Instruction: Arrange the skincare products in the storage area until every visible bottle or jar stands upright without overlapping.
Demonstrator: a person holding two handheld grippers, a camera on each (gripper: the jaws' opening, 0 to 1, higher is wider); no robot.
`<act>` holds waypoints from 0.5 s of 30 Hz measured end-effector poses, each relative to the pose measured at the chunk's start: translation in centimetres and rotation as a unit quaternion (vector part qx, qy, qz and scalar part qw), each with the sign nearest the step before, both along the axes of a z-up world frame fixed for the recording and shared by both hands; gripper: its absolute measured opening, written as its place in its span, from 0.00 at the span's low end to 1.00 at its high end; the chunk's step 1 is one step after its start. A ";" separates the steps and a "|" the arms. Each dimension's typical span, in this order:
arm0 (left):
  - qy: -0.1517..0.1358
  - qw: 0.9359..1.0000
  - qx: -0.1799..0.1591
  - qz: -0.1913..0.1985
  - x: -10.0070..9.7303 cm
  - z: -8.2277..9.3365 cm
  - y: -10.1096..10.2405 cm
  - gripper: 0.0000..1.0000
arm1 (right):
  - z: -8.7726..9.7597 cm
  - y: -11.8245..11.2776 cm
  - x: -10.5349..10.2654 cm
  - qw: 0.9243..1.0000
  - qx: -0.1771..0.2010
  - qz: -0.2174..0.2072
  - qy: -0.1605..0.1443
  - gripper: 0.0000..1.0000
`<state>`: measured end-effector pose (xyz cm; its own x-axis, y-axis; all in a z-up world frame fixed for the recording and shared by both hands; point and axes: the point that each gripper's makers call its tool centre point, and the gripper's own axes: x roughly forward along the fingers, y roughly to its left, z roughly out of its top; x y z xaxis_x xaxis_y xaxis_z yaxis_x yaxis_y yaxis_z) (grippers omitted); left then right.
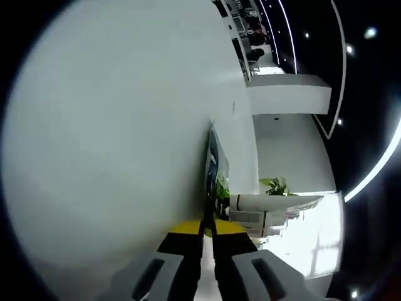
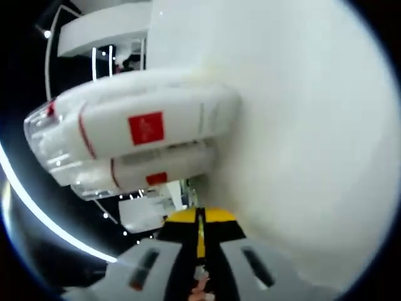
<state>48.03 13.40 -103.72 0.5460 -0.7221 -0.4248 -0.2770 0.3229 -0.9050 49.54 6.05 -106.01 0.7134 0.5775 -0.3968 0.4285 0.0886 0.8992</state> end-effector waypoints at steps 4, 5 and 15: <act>0.000 1.000 0.008 -0.004 -1.0 0.5 0.3 0.16 | -0.5 -0.1 -0.3 1.000 -0.005 -0.006 0.022 0.02; -0.001 1.000 0.011 -0.007 -1.4 0.6 0.4 0.16 | -0.6 0.0 -0.4 1.000 0.001 -0.009 0.027 0.02; -0.039 0.999 0.001 -0.003 -4.2 4.2 2.0 0.14 | 0.4 -0.1 -1.0 0.999 -0.017 0.001 0.038 0.19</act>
